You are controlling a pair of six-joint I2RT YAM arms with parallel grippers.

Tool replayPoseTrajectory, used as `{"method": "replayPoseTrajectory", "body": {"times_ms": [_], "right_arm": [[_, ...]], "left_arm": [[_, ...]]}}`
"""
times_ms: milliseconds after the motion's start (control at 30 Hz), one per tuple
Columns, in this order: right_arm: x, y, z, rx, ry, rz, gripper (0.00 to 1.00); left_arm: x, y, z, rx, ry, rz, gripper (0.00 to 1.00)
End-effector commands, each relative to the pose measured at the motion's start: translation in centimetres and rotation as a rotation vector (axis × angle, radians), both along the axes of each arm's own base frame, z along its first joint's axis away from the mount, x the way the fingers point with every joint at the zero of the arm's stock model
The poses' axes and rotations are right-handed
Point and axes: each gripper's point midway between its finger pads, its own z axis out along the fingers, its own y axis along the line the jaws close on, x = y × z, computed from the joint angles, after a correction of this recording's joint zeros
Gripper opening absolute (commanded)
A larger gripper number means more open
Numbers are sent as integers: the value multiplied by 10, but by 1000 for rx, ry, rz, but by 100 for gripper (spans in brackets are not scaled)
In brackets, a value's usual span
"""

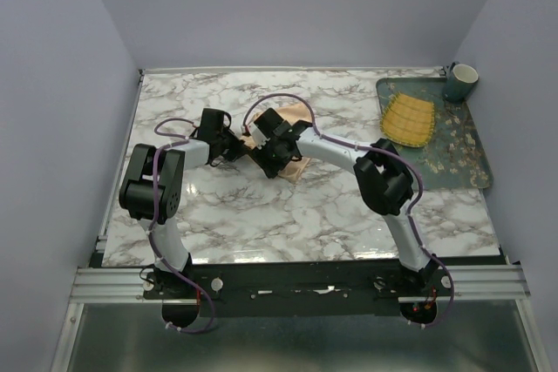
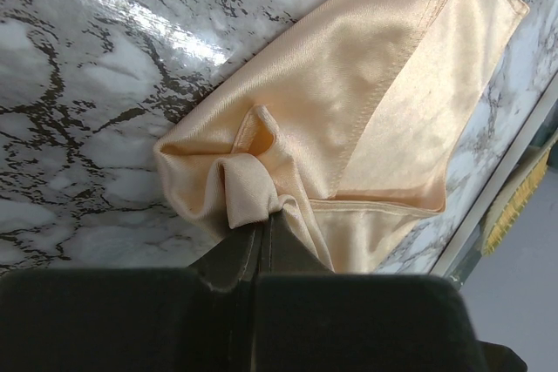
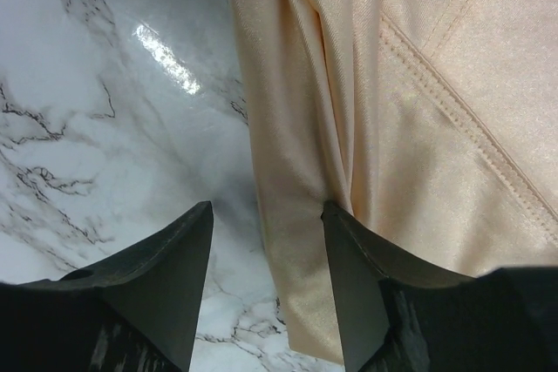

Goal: Fold the napkin, place the utensils inside, and roll it up
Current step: Roll the napkin with the utensil

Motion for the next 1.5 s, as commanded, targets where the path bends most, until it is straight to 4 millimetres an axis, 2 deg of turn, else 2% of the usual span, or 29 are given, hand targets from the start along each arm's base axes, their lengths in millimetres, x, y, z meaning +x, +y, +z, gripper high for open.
{"method": "replayPoseTrajectory", "body": {"times_ms": [0, 200, 367, 467, 600, 667, 700, 767, 800, 867, 900, 1000, 1067, 1133, 1167, 1200, 1233, 1333, 1367, 1467], "right_arm": [[0, -23, -41, -168, -24, -44, 57], [-3, -34, -48, -263, -47, -86, 55], [-5, -39, -51, -308, -64, -100, 45], [-7, -42, -54, -332, -53, -109, 34], [-8, -35, -52, -320, -30, -93, 10], [-13, -26, -51, -286, 2, -69, 7], [-15, -24, -50, -276, 15, -54, 6], [-24, -15, -48, -236, 64, -31, 6], [-26, -12, -46, -216, 77, -23, 5], [-38, -1, -42, -160, 143, 12, 4], [-40, 2, -41, -145, 163, 14, 3], [-49, 14, -35, -55, 261, 18, 2], [-52, 18, -31, 0, 320, 18, 2], [-55, 22, -30, 33, 361, 13, 1], [-53, 20, -30, 45, 379, 7, 1], [-52, 20, -30, 55, 392, 8, 1], [-53, 24, -26, 82, 412, 19, 1], [-53, 29, -18, 149, 479, -3, 1], [-50, 28, -19, 161, 494, -8, 1], [-48, 32, -15, 185, 526, -11, 1]], "left_arm": [[-18, 15, -34, 59, 103, 7, 0], [-19, 16, -35, 50, 105, 4, 0], [-22, 16, -36, 41, 107, 2, 0], [-22, 16, -34, 38, 102, 1, 0], [-21, 16, -31, 32, 93, -8, 0], [-19, 16, -25, 34, 73, -14, 6], [-18, 17, -22, 42, 60, -24, 16], [-12, 20, -10, 50, 19, -32, 28], [-7, 22, -5, 60, -1, -34, 39], [0, 28, 10, 90, -32, -50, 45], [2, 28, 15, 92, -44, -57, 51], [4, 31, 34, 107, -87, -77, 60], [-3, 33, 45, 123, -95, -86, 61], [-15, 40, 42, 154, -69, -73, 63], [-18, 44, 49, 173, -80, -71, 65], [-22, 47, 49, 190, -70, -73, 73], [-32, 53, 46, 215, -27, -75, 75], [-46, 66, 56, 284, -41, -74, 77], [-47, 70, 69, 299, -75, -63, 77], [-54, 69, 86, 300, -119, -78, 77]]}}
